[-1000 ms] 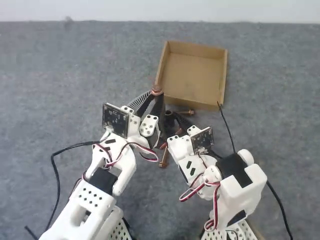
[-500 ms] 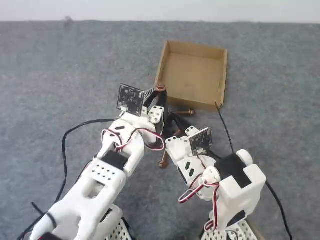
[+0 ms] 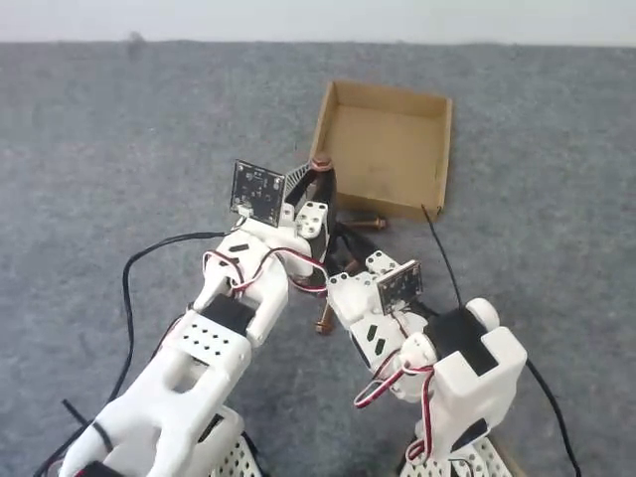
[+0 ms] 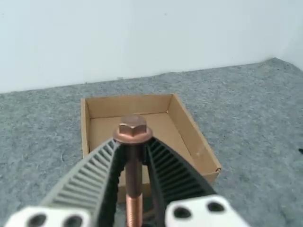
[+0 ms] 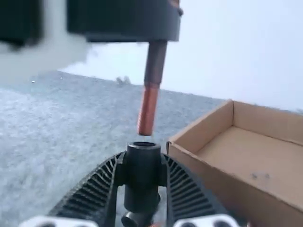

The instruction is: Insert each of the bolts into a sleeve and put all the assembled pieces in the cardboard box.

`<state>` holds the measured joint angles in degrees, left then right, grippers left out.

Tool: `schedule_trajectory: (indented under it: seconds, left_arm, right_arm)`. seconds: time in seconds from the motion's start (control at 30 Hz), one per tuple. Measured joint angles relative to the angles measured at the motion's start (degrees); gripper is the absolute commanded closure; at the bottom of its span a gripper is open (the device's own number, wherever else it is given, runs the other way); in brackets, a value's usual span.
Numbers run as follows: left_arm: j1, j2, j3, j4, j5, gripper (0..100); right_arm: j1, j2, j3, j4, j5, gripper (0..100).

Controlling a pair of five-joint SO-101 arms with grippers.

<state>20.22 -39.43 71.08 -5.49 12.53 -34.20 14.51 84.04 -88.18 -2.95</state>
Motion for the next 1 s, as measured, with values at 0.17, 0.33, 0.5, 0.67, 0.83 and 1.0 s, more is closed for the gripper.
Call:
schedule_trajectory:
  seconds: [0.17, 0.33, 0.5, 0.67, 0.83, 1.0]
  left_arm:
    - [0.0, 0.0, 0.0, 0.0, 0.0, 99]
    - [0.35, 0.7, 0.0, 0.0, 0.09, 99]
    - [1.23, 0.7, -0.09, -0.09, 0.0, 99]
    - [1.23, 0.7, -0.09, -0.09, 0.0, 99]
    - [1.23, 0.7, -0.09, -0.09, 0.0, 99]
    - [1.23, 0.7, -0.09, 0.35, 0.0, 99]
  right_arm:
    - [-0.09, 0.0, 0.0, -0.18, 0.0, 99.3]
    - [-0.18, 0.0, 0.97, -1.41, 0.0, 99.3]
    - [-0.35, 0.09, 1.85, -3.16, 0.0, 99.3]
    - [-0.35, 0.09, 1.93, -3.25, 0.0, 99.3]
    - [-0.35, 0.09, 2.02, -3.25, 0.0, 99.3]
    - [-0.35, 0.09, 2.02, -3.25, 0.0, 99.3]
